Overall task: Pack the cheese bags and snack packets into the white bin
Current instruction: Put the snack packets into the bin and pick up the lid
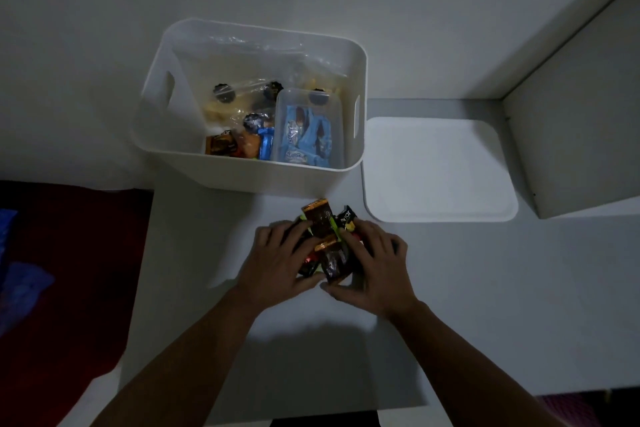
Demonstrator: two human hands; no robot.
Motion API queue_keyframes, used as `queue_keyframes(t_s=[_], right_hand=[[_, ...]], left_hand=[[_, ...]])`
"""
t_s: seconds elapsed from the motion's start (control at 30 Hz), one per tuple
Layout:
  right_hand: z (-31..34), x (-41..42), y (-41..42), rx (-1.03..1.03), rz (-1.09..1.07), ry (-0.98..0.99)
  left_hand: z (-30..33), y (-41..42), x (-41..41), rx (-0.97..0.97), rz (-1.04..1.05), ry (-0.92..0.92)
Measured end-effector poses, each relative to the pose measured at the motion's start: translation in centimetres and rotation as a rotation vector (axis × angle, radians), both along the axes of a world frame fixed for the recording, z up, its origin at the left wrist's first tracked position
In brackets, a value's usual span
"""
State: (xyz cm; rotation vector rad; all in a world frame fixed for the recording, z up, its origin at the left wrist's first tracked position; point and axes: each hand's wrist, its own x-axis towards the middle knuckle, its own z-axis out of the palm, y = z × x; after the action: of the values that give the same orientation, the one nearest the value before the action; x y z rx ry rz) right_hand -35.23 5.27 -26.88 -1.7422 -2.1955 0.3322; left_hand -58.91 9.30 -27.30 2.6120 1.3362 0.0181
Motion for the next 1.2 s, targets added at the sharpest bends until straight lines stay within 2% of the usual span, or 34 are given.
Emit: queue_keyframes(t_s=[0.17, 0.33, 0.43, 0.6, 0.77, 0.9, 1.07, 1.2], right_hand=[[-0.1, -1.3, 1.0, -0.058, -0.088, -0.112], [-0.8, -2.0, 1.5, 0.007, -0.113, -0.132], [-1.4, -1.7, 1.6, 0.059, -0.103, -0.104], [-2.6, -0.9, 2.5, 0.043, -0.072, -0.036], [-1.9, -1.2, 3.2, 0.029, -0.099, 0.027], [-0.2, -1.7, 3.2, -0.052, -0.185, 0.177], [4.8, -1.2, 1.4, -0.132, -0.413, 0.442], [12.0, -0.7, 1.0, -0.065, -0.488, 0.631]], left_hand=[[-0.2, 0.3, 0.0, 0.075, 0.058, -0.107], [0.8, 1.6, 0.4, 0.039, 0.022, -0.015], [0.1, 2.0, 0.1, 0.022, 0.024, -0.017], [-1.3, 1.9, 0.0, 0.126, 0.041, -0.135], [-0.1, 2.0, 0.7, 0.064, 0.025, -0.122], [1.7, 0.8, 1.8, -0.042, 0.194, -0.212], [7.1, -2.4, 3.3, -0.192, 0.465, -0.505], [13.8, -1.7, 3.3, -0.144, 0.530, -0.640]])
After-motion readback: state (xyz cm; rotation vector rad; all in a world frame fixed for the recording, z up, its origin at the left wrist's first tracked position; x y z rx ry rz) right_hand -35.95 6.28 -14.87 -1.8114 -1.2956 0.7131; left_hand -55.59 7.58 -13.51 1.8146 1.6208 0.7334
